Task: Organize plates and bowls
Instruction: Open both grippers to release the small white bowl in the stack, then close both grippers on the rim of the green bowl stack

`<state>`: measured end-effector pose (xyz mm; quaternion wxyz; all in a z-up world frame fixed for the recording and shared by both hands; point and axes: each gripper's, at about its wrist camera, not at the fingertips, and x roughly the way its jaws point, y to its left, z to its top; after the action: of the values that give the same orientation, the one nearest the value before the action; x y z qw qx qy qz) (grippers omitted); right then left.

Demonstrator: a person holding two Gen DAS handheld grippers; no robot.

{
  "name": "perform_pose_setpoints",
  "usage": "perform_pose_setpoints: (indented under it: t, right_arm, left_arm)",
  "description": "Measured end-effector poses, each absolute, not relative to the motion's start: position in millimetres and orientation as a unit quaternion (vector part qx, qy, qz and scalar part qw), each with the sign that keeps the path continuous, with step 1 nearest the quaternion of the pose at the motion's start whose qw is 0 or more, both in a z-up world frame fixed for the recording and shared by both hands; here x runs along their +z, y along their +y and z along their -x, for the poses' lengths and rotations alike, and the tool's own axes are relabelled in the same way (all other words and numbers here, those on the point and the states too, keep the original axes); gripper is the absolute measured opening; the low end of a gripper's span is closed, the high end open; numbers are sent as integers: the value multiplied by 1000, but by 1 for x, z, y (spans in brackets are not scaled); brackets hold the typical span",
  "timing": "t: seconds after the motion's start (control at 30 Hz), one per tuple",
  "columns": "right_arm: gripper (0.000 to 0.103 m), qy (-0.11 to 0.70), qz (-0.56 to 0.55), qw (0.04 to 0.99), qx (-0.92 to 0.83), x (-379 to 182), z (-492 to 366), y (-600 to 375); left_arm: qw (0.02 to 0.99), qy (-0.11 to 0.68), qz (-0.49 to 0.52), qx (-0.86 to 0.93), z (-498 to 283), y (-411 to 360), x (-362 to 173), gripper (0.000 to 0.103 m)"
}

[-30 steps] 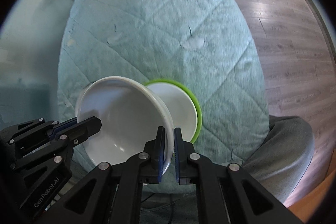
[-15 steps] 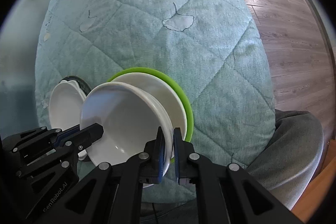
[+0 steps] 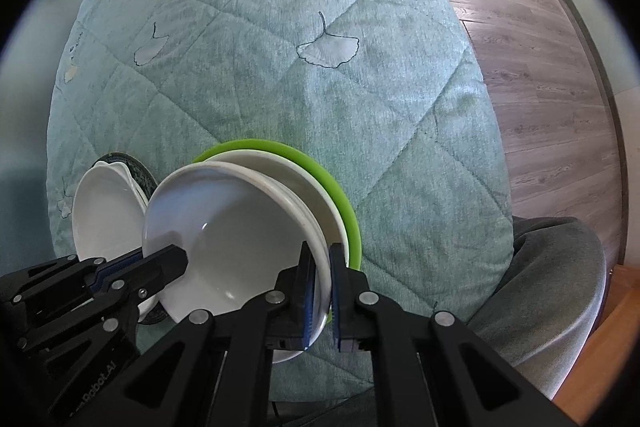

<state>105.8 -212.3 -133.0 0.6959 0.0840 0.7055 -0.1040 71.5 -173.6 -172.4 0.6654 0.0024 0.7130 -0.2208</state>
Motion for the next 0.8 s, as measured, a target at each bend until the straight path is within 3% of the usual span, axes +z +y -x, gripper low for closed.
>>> perform_pose_setpoints:
  t: [0.33, 0.43, 0.57, 0.67, 0.7, 0.8]
  right_arm:
    - [8, 704, -80, 697, -108, -136, -103, -209]
    - [12, 700, -98, 701, -99, -129, -99, -214]
    - [48, 686, -98, 715, -97, -110, -97, -229]
    - [71, 671, -107, 729, -85, -99, -96, -237]
    - [76, 667, -111, 732, -77, -97, -95, -241]
    - [79, 666, -117, 735, -52, -100, -93, -251]
  left_arm:
    - [675, 708, 15, -207, -70, -151, -166, 8]
    - [676, 707, 17, -209, -71, -151, -168, 20]
    - [680, 698, 31, -222, -74, -150, -170, 37]
    - [676, 698, 45, -232, -78, -150, -171, 38]
    - [675, 698, 47, -234, -79, -150, -172, 38]
    - [670, 702, 44, -235, -83, -153, -176, 38]
